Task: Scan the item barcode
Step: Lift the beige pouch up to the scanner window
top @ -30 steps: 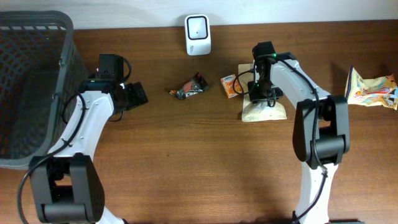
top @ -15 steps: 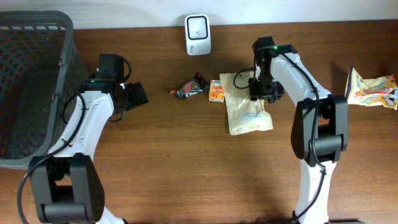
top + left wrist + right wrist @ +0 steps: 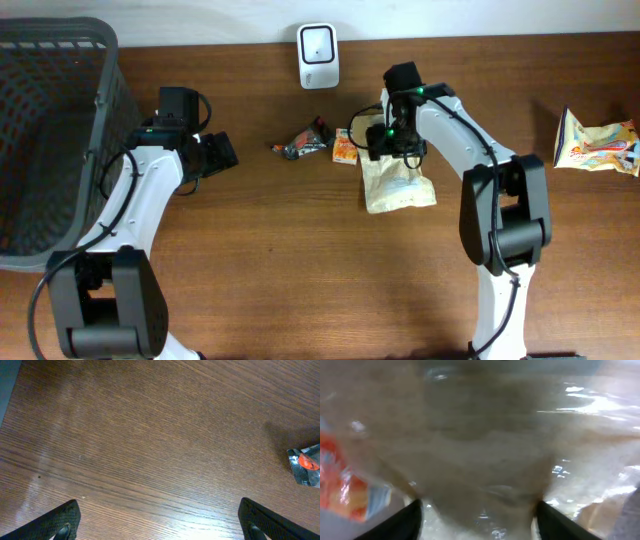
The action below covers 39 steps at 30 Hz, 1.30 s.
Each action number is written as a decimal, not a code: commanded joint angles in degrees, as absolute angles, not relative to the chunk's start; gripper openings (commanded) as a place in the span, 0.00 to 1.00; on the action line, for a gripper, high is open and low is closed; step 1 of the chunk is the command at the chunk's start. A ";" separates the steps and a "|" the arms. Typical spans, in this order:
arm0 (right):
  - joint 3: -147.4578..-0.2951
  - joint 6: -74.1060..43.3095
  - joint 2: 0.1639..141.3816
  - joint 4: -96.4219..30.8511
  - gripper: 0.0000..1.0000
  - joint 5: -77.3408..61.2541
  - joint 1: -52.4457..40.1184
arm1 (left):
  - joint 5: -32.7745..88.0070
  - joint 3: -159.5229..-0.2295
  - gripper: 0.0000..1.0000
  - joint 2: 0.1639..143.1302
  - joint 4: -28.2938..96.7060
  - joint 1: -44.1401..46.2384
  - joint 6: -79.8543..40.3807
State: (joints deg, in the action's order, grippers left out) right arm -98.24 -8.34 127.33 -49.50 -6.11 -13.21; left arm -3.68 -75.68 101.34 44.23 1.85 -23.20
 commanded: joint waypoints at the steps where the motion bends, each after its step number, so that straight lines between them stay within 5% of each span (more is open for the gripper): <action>1: -94.24 -9.76 127.72 -46.76 0.57 -3.31 -13.21 | -4.34 -76.34 0.99 100.16 44.25 1.80 -23.55; 5: -90.98 -12.08 128.09 -44.42 0.42 3.44 -13.21 | -4.34 -76.34 0.99 100.14 44.25 1.80 -23.55; 11: -91.20 -14.28 127.81 -44.58 0.04 3.07 -13.21 | -4.34 -76.34 0.99 100.16 44.23 1.80 -23.55; 27: -116.95 -14.13 127.00 -58.46 0.04 -10.22 -13.21 | -4.34 -76.34 0.99 100.16 44.25 1.80 -23.55; 34: -118.45 -23.07 127.13 -22.68 0.04 -18.35 -14.15 | -4.34 -76.34 0.99 100.16 44.25 1.80 -23.55; 39: -118.45 -23.03 130.19 -9.37 0.04 -0.95 -18.85 | -4.34 -76.34 0.99 100.14 44.23 1.80 -23.55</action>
State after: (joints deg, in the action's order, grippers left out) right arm -117.49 -21.76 127.81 -12.58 -11.81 -15.62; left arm -3.68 -75.70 101.34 44.29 1.85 -23.20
